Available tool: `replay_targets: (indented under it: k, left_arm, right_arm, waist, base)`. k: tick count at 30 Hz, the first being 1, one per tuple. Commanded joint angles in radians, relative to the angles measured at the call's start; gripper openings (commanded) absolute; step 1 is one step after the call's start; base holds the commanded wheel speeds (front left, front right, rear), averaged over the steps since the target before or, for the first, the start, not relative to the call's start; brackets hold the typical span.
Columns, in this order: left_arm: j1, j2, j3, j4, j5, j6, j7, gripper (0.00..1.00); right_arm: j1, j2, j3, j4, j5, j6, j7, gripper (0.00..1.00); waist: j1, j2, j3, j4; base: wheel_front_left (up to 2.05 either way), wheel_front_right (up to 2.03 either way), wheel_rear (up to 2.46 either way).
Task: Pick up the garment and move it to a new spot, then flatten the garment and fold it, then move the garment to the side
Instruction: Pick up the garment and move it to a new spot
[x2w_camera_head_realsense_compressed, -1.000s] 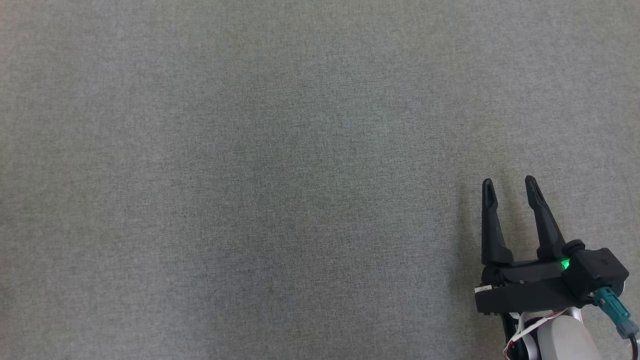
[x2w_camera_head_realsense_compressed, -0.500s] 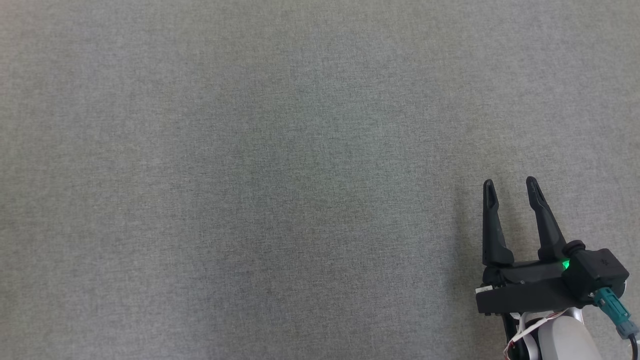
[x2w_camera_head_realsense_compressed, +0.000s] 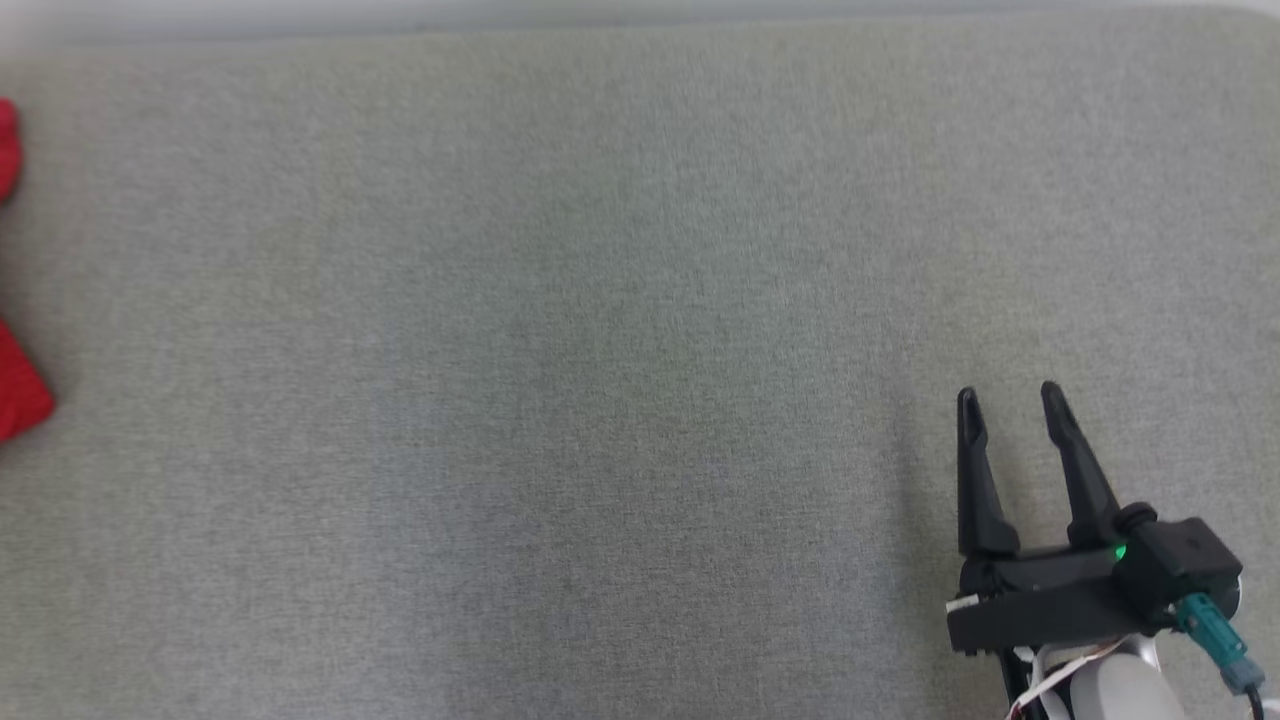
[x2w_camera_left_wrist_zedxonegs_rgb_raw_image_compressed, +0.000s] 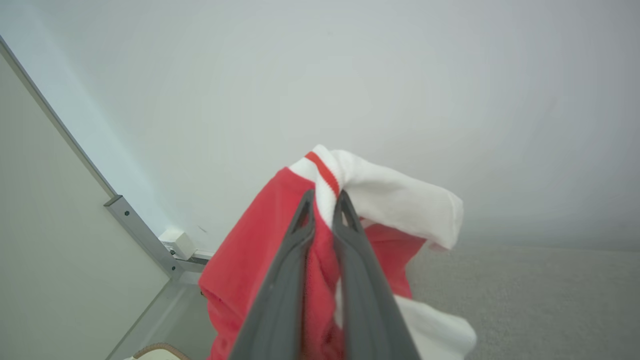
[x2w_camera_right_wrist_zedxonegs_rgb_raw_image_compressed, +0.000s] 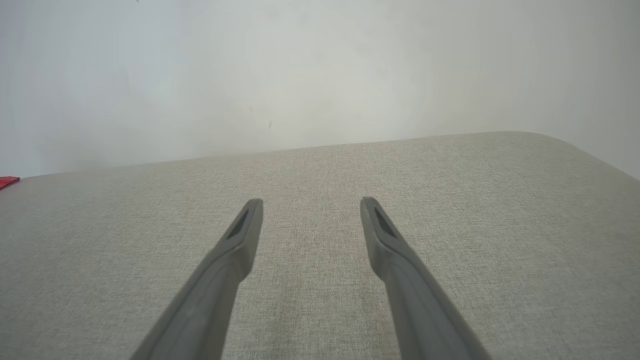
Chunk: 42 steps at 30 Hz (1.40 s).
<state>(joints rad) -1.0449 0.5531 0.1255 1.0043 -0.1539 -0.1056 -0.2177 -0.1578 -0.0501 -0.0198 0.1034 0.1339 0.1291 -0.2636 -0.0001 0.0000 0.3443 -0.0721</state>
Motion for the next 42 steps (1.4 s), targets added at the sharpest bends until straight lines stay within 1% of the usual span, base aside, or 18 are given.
replay_targets:
  k: [1, 5, 9, 11, 12, 20, 24, 25, 26, 30, 35, 39, 42]
  left_arm:
    - [-0.020, -0.002, -0.007, -0.017, 0.004, -0.002, -0.009, 0.00]
    - [-0.069, -0.022, -0.054, -0.102, 0.026, -0.009, -0.024, 0.00]
    - [-0.102, -0.055, -0.097, -0.197, 0.016, -0.016, -0.018, 0.00]
    - [-0.114, -0.085, -0.120, -0.256, 0.006, -0.019, -0.001, 0.00]
    - [-0.116, -0.102, -0.138, -0.317, 0.001, -0.021, 0.021, 0.00]
    - [-0.085, -0.194, -0.232, -0.610, -0.011, -0.023, 0.134, 0.00]
    - [-0.072, -0.256, -0.279, -0.710, -0.026, -0.023, 0.185, 0.00]
    - [-0.070, -0.271, -0.290, -0.728, -0.032, -0.023, 0.195, 0.00]
    - [-0.070, -0.271, -0.290, -0.728, -0.032, -0.023, 0.195, 0.00]
    - [-0.068, -0.340, -0.343, -0.775, -0.058, -0.024, 0.219, 0.00]
    - [-0.063, -0.421, -0.403, -0.793, -0.076, -0.021, 0.224, 0.00]
    - [-0.039, -0.461, -0.438, -0.781, -0.104, -0.015, 0.214, 0.00]
    - [-0.002, -0.478, -0.465, -0.770, -0.128, -0.011, 0.208, 0.00]
  right_arm:
    - [0.023, 0.000, 0.003, 0.001, 0.007, 0.003, -0.001, 1.00]
    - [0.030, 0.000, 0.008, 0.008, 0.013, 0.003, -0.001, 1.00]
    - [0.042, 0.000, 0.010, 0.017, 0.024, 0.003, -0.001, 1.00]
    - [0.045, 0.000, 0.013, 0.019, 0.027, 0.003, -0.001, 1.00]
    - [0.054, 0.000, 0.016, 0.024, 0.034, 0.003, -0.001, 1.00]
    - [0.065, 0.000, 0.024, 0.034, 0.059, 0.003, 0.000, 1.00]
    - [0.071, 0.000, 0.026, 0.042, 0.072, 0.003, -0.001, 1.00]
    - [0.073, 0.000, 0.029, 0.044, 0.073, 0.003, -0.001, 1.00]
    - [0.073, 0.000, 0.029, 0.044, 0.073, 0.003, -0.001, 1.00]
    - [0.081, 0.000, 0.030, 0.054, 0.083, 0.003, 0.000, 1.00]
    - [0.082, 0.000, 0.027, 0.057, 0.090, 0.003, -0.001, 1.00]
    - [0.088, 0.001, 0.033, 0.060, 0.094, 0.003, 0.000, 1.00]
    - [0.088, 0.000, 0.029, 0.061, 0.094, 0.003, -0.001, 1.00]
  waist:
    - [0.0001, 0.0000, -0.031, 0.013]
    - [0.0001, 0.0000, -0.066, 0.013]
    - [0.0001, 0.0000, -0.098, -0.002]
    - [0.0001, 0.0000, -0.113, -0.013]
    - [0.0001, 0.0000, -0.126, -0.026]
    - [0.0001, 0.0000, -0.154, -0.094]
    - [0.0001, 0.0000, -0.163, -0.136]
    - [0.0001, 0.0000, -0.166, -0.147]
    - [0.0001, 0.0000, -0.166, -0.147]
    - [0.0001, 0.0000, -0.177, -0.189]
    - [0.0001, 0.0000, -0.183, -0.225]
    - [0.0001, 0.0000, -0.182, -0.240]
    - [0.0001, 0.0000, -0.179, -0.243]
  base:
    - [0.00, 0.00, 0.00]
    - [0.00, 0.00, 0.00]
    - [0.00, 0.00, 0.00]
    - [0.00, 0.00, 0.00]
    - [0.00, 0.00, 0.00]
    - [0.00, 0.00, 0.00]
    - [0.00, 0.00, 0.00]
    - [0.00, 0.00, 0.00]
    - [0.00, 0.00, 0.00]
    - [0.00, 0.00, 0.00]
    - [0.00, 0.00, 0.00]
    - [0.00, 0.00, 0.00]
    - [0.00, 0.00, 0.00]
